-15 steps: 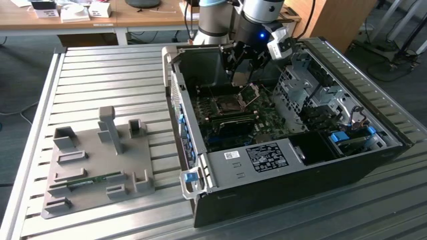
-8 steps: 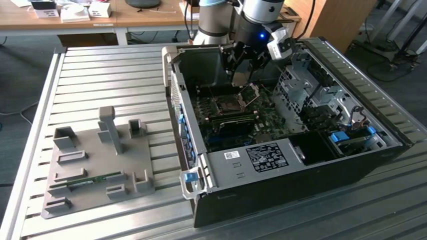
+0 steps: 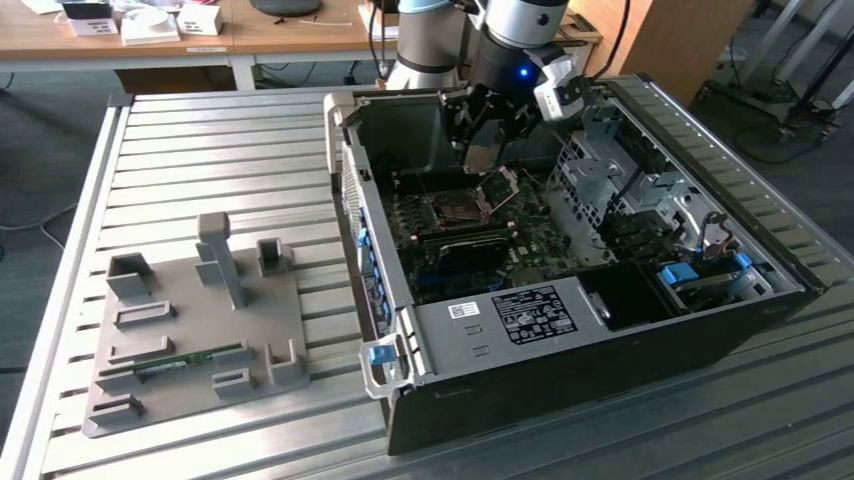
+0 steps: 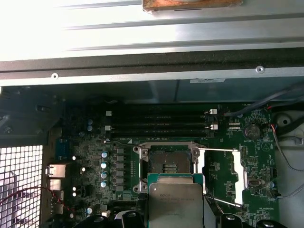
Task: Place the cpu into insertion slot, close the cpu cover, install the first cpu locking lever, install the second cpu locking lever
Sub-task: 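Place the cpu into insertion slot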
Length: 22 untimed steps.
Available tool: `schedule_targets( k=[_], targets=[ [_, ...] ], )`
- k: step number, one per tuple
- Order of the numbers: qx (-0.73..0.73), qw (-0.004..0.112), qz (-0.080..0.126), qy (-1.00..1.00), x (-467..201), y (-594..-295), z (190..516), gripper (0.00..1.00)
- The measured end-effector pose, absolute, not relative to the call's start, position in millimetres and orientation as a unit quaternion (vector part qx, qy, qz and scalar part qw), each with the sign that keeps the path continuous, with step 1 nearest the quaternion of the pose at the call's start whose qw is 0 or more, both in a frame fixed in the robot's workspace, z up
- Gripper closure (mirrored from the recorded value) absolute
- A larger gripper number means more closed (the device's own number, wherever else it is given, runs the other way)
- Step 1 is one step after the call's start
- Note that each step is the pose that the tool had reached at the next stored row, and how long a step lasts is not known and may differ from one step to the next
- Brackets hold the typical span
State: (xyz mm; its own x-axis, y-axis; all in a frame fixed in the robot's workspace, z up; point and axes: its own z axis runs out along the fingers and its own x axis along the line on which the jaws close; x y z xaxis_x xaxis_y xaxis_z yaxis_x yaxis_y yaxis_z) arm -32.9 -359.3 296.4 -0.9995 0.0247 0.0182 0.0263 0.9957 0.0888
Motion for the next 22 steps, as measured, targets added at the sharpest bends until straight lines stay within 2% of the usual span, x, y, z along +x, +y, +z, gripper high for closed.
schedule_targets(
  k=[22],
  targets=[
    [-0.013, 0.009, -0.044, -0.999, -40.6, -359.2, 288.3, 0.46]
  ],
)
